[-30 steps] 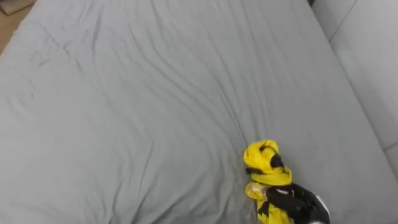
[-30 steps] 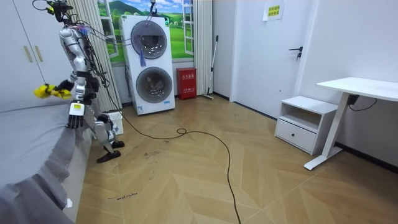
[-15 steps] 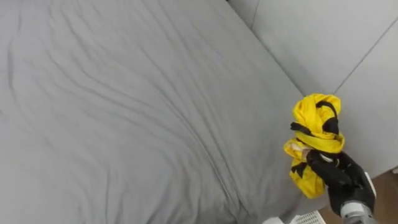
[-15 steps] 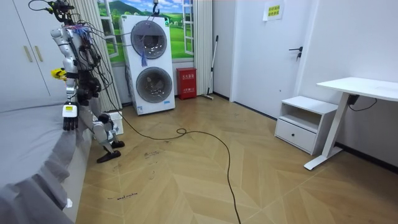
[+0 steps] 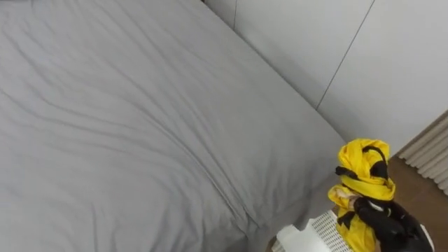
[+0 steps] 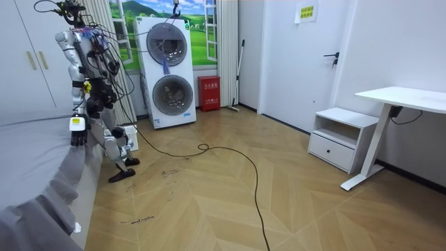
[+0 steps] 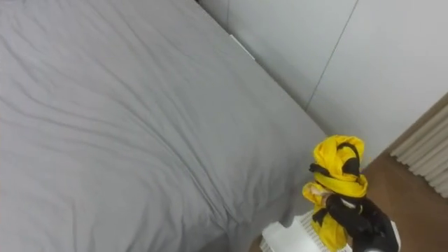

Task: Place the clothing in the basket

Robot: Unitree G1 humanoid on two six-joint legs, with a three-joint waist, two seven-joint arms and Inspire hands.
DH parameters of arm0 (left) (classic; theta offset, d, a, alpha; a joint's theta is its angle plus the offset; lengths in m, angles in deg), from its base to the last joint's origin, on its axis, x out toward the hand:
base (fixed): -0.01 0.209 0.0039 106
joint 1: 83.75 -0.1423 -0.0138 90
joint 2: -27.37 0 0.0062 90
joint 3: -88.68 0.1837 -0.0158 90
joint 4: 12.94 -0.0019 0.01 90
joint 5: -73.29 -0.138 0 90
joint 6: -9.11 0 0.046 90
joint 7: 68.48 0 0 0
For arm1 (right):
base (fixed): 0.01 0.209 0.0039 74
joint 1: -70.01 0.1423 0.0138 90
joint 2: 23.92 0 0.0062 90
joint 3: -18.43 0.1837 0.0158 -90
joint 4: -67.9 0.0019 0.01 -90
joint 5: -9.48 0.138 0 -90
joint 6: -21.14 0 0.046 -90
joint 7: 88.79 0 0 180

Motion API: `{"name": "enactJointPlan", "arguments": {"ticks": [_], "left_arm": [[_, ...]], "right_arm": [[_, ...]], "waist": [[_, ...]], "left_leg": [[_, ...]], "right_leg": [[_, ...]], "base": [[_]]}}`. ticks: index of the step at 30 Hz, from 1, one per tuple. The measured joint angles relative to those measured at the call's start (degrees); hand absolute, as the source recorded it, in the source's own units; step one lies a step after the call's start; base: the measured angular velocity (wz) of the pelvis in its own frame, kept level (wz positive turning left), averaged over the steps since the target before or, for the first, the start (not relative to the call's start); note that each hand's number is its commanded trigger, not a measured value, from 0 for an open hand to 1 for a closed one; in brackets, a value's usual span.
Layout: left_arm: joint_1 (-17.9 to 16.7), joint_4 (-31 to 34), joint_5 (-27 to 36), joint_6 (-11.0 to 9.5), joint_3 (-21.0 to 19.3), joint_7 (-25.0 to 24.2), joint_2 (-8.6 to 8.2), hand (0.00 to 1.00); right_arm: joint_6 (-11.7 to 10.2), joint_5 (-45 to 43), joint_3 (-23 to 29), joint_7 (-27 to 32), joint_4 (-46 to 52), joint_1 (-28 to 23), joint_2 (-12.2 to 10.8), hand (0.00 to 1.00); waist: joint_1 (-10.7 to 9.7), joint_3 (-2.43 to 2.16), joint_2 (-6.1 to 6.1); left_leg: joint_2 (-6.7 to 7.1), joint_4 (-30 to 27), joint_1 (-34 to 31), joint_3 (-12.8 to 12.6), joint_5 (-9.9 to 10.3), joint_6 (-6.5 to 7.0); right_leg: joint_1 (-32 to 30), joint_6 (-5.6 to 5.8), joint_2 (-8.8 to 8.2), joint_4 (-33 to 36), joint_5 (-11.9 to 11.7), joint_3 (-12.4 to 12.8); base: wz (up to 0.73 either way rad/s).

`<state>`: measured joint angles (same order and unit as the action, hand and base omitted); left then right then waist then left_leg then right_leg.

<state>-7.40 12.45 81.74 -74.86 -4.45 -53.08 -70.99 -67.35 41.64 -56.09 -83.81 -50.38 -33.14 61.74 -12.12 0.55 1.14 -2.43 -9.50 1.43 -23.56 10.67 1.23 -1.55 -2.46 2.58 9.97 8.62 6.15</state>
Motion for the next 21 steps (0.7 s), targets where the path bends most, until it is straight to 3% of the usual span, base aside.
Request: {"name": "enactJointPlan", "arguments": {"ticks": [2,6,9,11,14,19,20,21], "left_arm": [[0.01,0.08,-0.05,0.01,-0.03,-0.96,0.01,0.0],[0.05,0.14,-0.05,-0.02,-0.01,-2.62,0.02,0.0],[0.45,0.53,0.04,-0.52,1.82,-2.72,0.26,0.0],[0.38,0.53,0.3,-1.68,3.36,-2.8,0.75,0.0],[0.98,0.52,1.18,-1.82,4.47,-3.74,1.85,0.0],[3.7,-0.39,0.93,-2.31,6.57,-4.5,2.21,0.0],[3.92,-0.37,0.91,-2.36,6.59,-4.63,2.21,0.0],[4.26,-0.33,0.9,-2.37,6.61,-4.8,2.24,0.0]], "right_arm": [[0.09,0.0,1.65,0.11,-2.22,1.09,0.72,1.0],[-0.12,-0.83,2.76,-0.2,-10.99,5.92,3.9,1.0],[-1.07,-0.77,3.38,-0.02,-20.03,10.09,6.3,1.0],[-1.1,-0.34,3.68,0.08,-24.39,11.72,6.69,1.0],[-1.13,0.41,3.7,-0.14,-29.54,14.5,6.77,1.0],[-1.39,0.97,3.63,-0.65,-36.8,18.33,7.36,1.0],[-1.39,0.95,3.63,-0.72,-37.29,18.51,7.42,0.64],[-1.41,0.95,3.6,-0.76,-38.48,19.05,7.62,0.35]], "waist": [[-0.08,-0.21,-0.76],[-0.19,-0.03,-2.31],[-0.23,-0.19,-3.66],[0.28,-0.16,-4.1],[0.0,-0.05,-4.89],[0.68,0.06,-5.97],[0.79,0.04,-6.06],[1.11,0.01,-6.13]], "left_leg": [[0.05,-0.03,-1.03,0.01,0.0,0.02],[0.08,-0.1,-1.98,0.2,-0.01,0.04],[0.24,-0.81,-4.41,1.7,-0.09,0.17],[0.16,-1.04,-5.27,1.99,-0.17,0.22],[0.12,-1.44,-6.88,2.56,-0.22,0.21],[0.33,-1.41,-8.97,3.34,-0.46,0.32],[0.35,-1.4,-9.23,3.41,-0.5,0.36],[0.43,-1.36,-9.77,3.59,-0.62,0.38]], "right_leg": [[-1.07,0.05,-0.07,0.08,-0.05,0.09],[-1.92,0.07,-0.39,0.13,-0.09,-0.02],[-3.62,0.08,-0.77,0.87,-0.08,-1.61],[-4.55,-0.02,-0.7,0.95,0.0,-1.76],[-5.75,-0.2,-0.91,0.84,0.18,-3.19],[-7.92,-0.25,-1.17,1.91,0.21,-4.28],[-8.13,-0.26,-1.25,1.9,0.22,-4.57],[-8.61,-0.26,-1.35,1.91,0.22,-4.83]], "base": [[0.0],[0.02],[0.22],[0.17],[0.09],[0.07],[0.11],[0.12]]}}
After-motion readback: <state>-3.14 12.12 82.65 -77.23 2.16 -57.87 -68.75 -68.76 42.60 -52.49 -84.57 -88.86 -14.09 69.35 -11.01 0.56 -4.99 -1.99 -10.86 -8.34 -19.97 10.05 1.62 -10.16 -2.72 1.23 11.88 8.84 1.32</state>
